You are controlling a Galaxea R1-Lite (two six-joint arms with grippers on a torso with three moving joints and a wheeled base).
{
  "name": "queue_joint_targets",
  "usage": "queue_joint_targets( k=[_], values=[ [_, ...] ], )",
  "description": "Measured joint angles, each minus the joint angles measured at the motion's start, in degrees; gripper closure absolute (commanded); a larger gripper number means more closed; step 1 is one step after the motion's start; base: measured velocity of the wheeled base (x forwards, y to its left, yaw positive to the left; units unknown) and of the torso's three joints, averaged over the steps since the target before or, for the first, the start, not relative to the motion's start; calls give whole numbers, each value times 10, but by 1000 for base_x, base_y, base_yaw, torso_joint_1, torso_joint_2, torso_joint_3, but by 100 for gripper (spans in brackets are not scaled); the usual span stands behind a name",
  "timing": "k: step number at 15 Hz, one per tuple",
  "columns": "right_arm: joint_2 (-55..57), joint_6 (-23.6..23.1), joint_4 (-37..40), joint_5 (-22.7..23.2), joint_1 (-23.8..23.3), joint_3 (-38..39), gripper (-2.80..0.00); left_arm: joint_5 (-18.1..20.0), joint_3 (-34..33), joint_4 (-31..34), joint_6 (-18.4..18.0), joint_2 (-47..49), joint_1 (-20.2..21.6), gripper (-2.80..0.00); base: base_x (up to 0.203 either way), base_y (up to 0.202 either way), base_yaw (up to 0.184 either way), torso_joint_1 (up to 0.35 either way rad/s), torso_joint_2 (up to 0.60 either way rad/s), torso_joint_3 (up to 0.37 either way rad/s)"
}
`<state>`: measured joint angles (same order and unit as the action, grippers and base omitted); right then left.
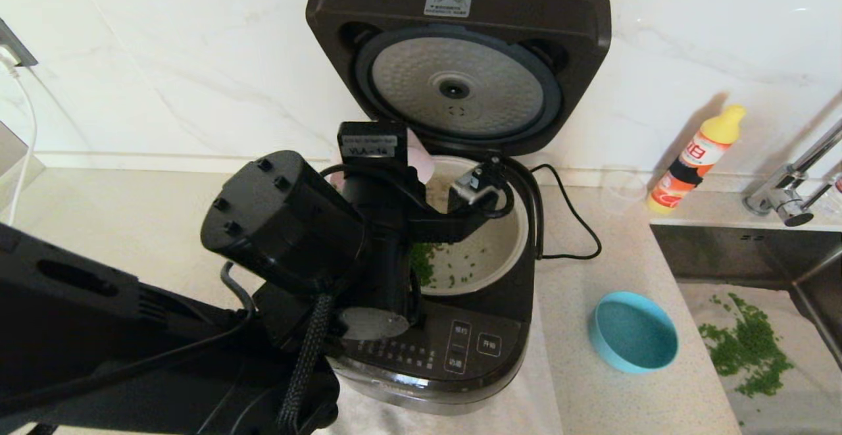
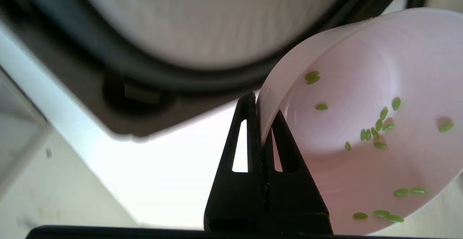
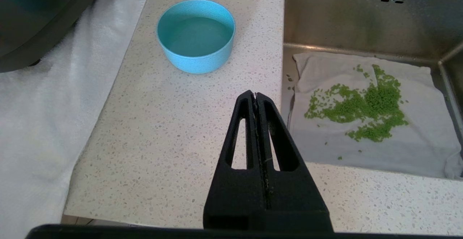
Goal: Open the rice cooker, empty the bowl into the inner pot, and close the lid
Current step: Pour the chopped green onions from the bowl into the rice cooker
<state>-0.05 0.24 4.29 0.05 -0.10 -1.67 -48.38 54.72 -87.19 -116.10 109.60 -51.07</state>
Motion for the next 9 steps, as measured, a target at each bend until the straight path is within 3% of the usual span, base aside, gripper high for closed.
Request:
queue_joint_targets(
  k=[4, 9],
  values=[
    [0, 0, 0, 0, 0, 0, 0, -45, 1, 0, 1, -31, -1, 0, 0, 0, 0, 0, 0, 0],
    [0, 0, 0, 0, 0, 0, 0, -147, -2, 0, 15, -62, -1, 0, 0, 0, 0, 0, 0, 0]
  ],
)
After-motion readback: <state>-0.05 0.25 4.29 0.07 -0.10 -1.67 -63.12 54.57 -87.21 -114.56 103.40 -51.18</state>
